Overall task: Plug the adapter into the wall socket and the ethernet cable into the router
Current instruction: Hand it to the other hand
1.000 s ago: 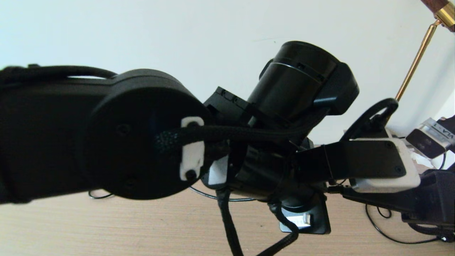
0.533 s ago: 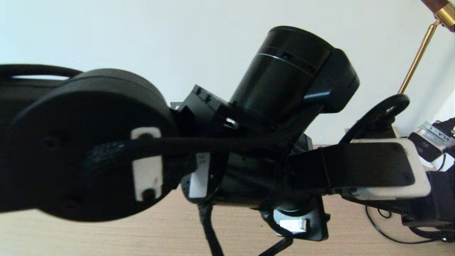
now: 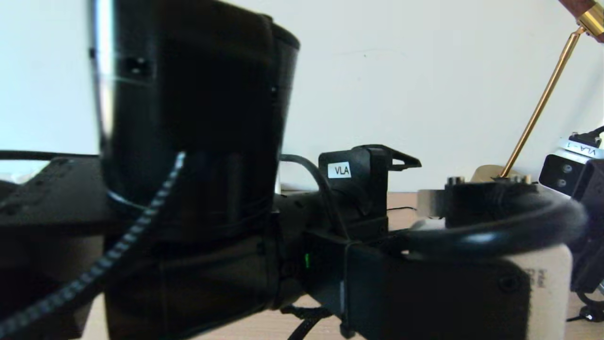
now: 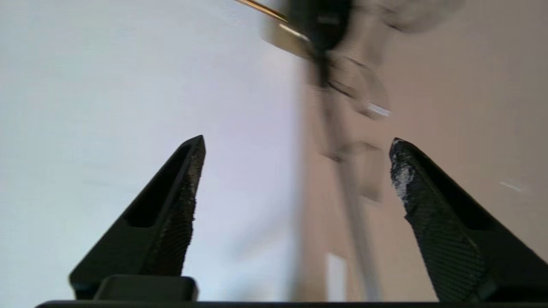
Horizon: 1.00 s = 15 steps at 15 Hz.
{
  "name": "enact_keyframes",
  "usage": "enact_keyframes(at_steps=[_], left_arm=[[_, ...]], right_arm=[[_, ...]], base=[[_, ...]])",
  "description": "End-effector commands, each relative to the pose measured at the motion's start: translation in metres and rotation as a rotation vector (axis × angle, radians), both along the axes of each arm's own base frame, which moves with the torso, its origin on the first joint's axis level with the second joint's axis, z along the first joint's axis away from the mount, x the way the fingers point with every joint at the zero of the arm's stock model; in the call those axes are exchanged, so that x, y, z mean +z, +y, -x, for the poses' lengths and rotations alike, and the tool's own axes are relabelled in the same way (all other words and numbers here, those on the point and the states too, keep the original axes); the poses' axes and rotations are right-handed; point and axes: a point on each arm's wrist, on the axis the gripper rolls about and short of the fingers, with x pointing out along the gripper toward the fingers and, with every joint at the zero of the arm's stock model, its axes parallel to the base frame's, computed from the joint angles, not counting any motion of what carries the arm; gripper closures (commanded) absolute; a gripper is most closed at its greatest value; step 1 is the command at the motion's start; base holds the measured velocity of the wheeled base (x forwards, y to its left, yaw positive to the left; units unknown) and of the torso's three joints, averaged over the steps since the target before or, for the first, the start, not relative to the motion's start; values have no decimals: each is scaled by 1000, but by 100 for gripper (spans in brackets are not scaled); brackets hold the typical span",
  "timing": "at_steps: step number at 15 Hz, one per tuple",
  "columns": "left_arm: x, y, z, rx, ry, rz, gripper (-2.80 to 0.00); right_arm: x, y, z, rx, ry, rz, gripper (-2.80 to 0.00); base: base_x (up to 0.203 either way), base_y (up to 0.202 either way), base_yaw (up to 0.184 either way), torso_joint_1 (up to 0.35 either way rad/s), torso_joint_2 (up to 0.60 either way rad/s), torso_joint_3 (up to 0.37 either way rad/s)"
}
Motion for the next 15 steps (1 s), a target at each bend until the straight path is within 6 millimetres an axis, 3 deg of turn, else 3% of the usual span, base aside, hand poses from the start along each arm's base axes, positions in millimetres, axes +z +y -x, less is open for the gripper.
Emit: enact_keyframes(at_steps=[1, 5, 8, 12, 15], left_arm=[[8, 8, 5, -12, -115, 106, -280], [-6, -1, 22, -130, -198, 145, -280], [-22, -9, 22, -206, -231, 205, -280], [-50, -5, 25, -239, -232, 207, -280], [-46, -9, 22, -238, -238, 223, -280]], right_arm=[[8, 1, 0, 43, 62, -39, 0], [9, 1, 1, 56, 105, -62, 0], [13, 0, 3, 102, 121, -85, 0], [14, 0, 4, 115, 117, -89, 0], [17, -1, 10, 136, 100, -98, 0]], base=[[0, 0, 0, 0, 0, 0], [0, 0, 0, 0, 0, 0], [0, 0, 0, 0, 0, 0], [0, 0, 0, 0, 0, 0], [0, 0, 0, 0, 0, 0]])
